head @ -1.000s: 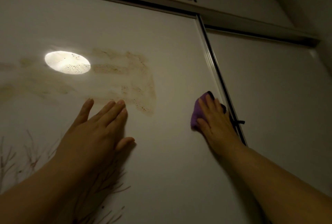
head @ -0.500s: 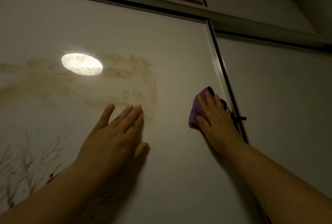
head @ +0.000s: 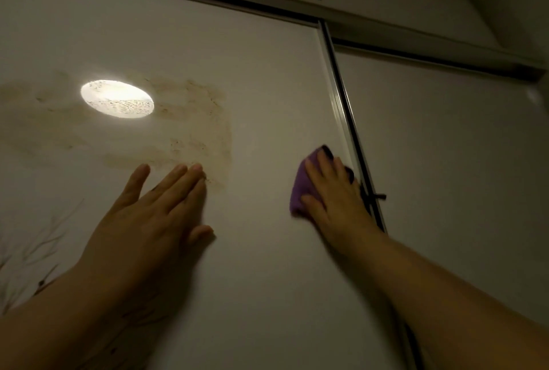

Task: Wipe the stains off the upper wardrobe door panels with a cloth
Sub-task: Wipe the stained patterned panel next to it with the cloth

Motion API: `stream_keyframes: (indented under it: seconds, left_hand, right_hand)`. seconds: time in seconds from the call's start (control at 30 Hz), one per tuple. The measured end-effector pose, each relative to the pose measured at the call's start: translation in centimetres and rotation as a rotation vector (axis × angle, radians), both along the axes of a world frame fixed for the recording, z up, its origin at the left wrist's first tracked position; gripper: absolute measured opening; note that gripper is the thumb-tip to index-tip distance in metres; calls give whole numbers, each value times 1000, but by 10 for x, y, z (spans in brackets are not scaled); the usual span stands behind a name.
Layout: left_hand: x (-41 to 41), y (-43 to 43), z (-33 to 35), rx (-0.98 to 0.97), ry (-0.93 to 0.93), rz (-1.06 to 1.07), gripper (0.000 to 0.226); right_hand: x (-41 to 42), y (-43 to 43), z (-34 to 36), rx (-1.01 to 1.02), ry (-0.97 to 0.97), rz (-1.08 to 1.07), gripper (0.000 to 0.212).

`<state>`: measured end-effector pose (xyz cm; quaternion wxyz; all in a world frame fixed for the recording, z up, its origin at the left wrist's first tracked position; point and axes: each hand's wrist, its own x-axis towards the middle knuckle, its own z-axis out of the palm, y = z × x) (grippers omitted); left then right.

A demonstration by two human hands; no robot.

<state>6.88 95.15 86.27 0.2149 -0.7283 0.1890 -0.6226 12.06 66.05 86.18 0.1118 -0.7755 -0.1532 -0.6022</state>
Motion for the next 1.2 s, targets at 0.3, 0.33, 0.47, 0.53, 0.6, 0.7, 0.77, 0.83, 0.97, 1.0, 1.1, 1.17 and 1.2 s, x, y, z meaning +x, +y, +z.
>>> stream_keyframes:
  seconds: [0.3,0.33,0.47,0.53,0.6,0.7,0.77,0.83,0.97,1.0,1.1,1.17,1.2]
  left_hand:
    - [11,-18,-8,167,-26,-108,52]
    - [13,-18,-8,177,-24,-113,51]
    - [18,-15,-5,217,-21,-125,53]
    - [17,-14,-4,214,-11,-148,51]
    - [19,-13,-4,212,-4,-165,53]
    - [22,-13,-5,226,9,-178,53]
    - [23,-12,-5,228,14,-190,53]
    - [21,-11,-5,213,25,-192,53]
    - [18,-8,-6,198,46,-183,55]
    - [18,-7,-5,199,46,-184,56]
    - [17,-4,-3,199,33,-184,56]
    - [15,0,-2,188,27,-179,56]
    - [14,4,-2,178,27,-182,56]
  right_hand:
    - [2,13,-7,89,-17,-14,65]
    - [1,16,-13,101,-18,-17,65]
    - [-4,35,-47,152,26,-3,70]
    - [-10,58,-67,166,63,1,68]
    - [-18,82,-82,142,87,7,64]
    - [-27,102,-94,62,99,22,65]
    - [-29,100,-104,-30,93,36,67]
    - [-28,87,-117,-118,80,35,68]
    - [-19,57,-128,-142,6,-2,67]
    - [-16,50,-123,-89,-11,-13,67]
    - [-11,40,-89,126,31,-31,62]
    - [-8,43,-63,214,35,-61,65]
    - [-8,48,-53,237,38,-70,67]
